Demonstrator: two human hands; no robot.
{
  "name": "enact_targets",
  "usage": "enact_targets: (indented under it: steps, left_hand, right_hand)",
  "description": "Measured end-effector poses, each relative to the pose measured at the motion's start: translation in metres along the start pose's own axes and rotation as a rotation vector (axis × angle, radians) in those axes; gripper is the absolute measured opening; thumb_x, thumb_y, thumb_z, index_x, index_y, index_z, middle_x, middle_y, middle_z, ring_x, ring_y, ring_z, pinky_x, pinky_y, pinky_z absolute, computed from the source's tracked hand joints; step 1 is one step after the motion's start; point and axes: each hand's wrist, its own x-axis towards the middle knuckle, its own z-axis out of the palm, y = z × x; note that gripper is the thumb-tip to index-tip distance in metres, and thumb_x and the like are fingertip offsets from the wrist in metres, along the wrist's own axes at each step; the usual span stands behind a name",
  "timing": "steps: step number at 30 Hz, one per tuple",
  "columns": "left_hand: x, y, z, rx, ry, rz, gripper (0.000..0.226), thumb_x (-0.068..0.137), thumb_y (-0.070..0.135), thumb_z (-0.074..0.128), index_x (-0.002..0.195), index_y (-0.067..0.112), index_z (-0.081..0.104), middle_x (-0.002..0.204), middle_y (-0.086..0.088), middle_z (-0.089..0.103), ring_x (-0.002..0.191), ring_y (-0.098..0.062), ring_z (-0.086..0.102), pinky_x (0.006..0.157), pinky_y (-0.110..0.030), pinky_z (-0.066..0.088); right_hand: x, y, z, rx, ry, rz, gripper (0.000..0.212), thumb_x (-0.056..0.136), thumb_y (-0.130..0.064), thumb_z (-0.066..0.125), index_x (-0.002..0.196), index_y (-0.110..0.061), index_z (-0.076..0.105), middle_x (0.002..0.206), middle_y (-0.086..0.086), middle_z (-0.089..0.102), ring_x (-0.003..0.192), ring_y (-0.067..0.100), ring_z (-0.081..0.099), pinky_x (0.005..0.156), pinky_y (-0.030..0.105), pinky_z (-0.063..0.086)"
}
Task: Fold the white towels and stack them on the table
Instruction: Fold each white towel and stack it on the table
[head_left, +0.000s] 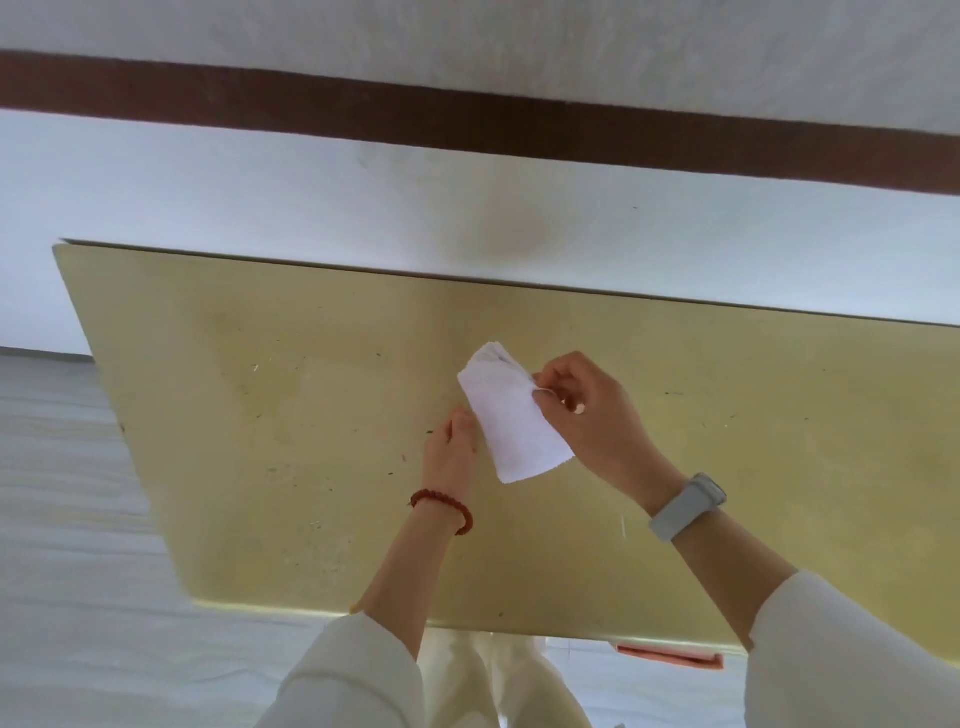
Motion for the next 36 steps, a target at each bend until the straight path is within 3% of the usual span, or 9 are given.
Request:
enact_targets:
  steps: [4,9,15,20,23,26,29,33,36]
  left_hand:
    - [-0.004,0.02,-0.008,-0.345,-0.198,-0.166,0.028,0.099,0.021,0.039,0.084,0.012,0.061,0.071,0.005,0.066,0.071,-0.011,0.061,0.066,-0.025,0.047]
    - [-0.028,0.028,-0.031,-0.419,-0.194,-0.282,0.014,0.092,0.008,0.051,0.102,0.003,0.06,0.096,-0.008,0.065,0.085,-0.02,0.06,0.073,-0.031,0.05]
    - [-0.1,0.025,-0.085,-0.39,0.007,-0.179,0.023,0.086,0.004,0.06,0.109,-0.001,0.061,0.086,-0.008,0.063,0.073,-0.018,0.056,0.057,-0.024,0.051]
    - [-0.203,-0.015,-0.147,-0.628,0.1,-0.29,0.009,0.087,0.01,0.059,0.079,0.006,0.06,0.063,-0.003,0.062,0.071,-0.017,0.053,0.067,-0.025,0.043]
    - [-0.271,-0.041,-0.189,-0.714,0.266,-0.099,0.007,0.087,0.007,0.058,0.093,0.006,0.062,0.079,-0.004,0.061,0.074,-0.019,0.054,0.069,-0.026,0.045]
    - [-0.341,-0.066,-0.24,-0.564,0.569,0.215,0.009,0.091,0.011,0.053,0.086,0.01,0.06,0.078,-0.004,0.056,0.074,-0.019,0.052,0.067,-0.029,0.046]
    - [-0.415,-0.092,-0.298,-0.206,0.997,0.44,0.012,0.093,0.019,0.05,0.085,0.012,0.054,0.072,0.004,0.052,0.062,-0.01,0.048,0.057,-0.015,0.04]
    - [-0.524,-0.143,-0.393,-0.015,1.434,0.496,0.011,0.094,0.023,0.046,0.086,0.017,0.05,0.064,0.007,0.049,0.058,-0.01,0.045,0.05,-0.017,0.032]
    - [-0.617,-0.202,-0.471,0.069,1.646,0.431,0.016,0.095,0.026,0.042,0.093,0.014,0.052,0.074,0.0,0.054,0.069,-0.022,0.051,0.06,-0.031,0.038]
  right_hand:
    - [0.001,-0.001,-0.016,0.228,0.131,0.188,0.016,0.086,-0.006,0.056,0.087,-0.022,0.054,0.067,-0.015,0.061,0.061,0.001,0.053,0.056,0.012,0.041]
    - [-0.013,0.009,-0.016,0.315,0.081,0.388,0.044,0.087,-0.005,0.054,0.13,-0.01,0.046,0.103,0.005,0.065,0.098,0.023,0.06,0.085,0.038,0.048]
    - [-0.054,-0.02,0.014,0.511,-0.179,0.502,0.016,0.089,-0.002,0.05,0.099,0.003,0.062,0.089,0.012,0.059,0.08,0.026,0.053,0.069,0.035,0.045]
    - [-0.126,-0.062,0.071,0.159,-0.266,0.058,0.016,0.086,-0.003,0.05,0.097,-0.008,0.061,0.084,0.005,0.06,0.074,0.021,0.054,0.062,0.026,0.043]
    - [-0.181,-0.096,0.108,0.032,-0.299,-0.318,0.018,0.086,-0.002,0.051,0.096,-0.017,0.057,0.08,-0.003,0.058,0.067,0.011,0.052,0.057,0.01,0.037]
    - [-0.243,-0.136,0.154,-0.032,-0.348,-0.628,0.017,0.086,-0.002,0.054,0.101,-0.007,0.059,0.086,0.003,0.057,0.067,0.017,0.051,0.058,0.013,0.033]
    - [-0.317,-0.183,0.211,-0.013,-0.399,-0.851,0.015,0.087,-0.006,0.056,0.102,-0.007,0.059,0.088,0.001,0.055,0.065,0.01,0.05,0.061,0.013,0.035]
    - [-0.449,-0.237,0.304,0.006,-0.468,-1.023,0.017,0.089,-0.015,0.055,0.105,-0.011,0.058,0.09,-0.001,0.059,0.068,0.017,0.052,0.061,0.029,0.04]
    - [-0.568,-0.267,0.375,0.041,-0.547,-1.096,0.018,0.089,-0.018,0.054,0.107,-0.013,0.058,0.085,0.002,0.062,0.072,0.027,0.057,0.061,0.033,0.041]
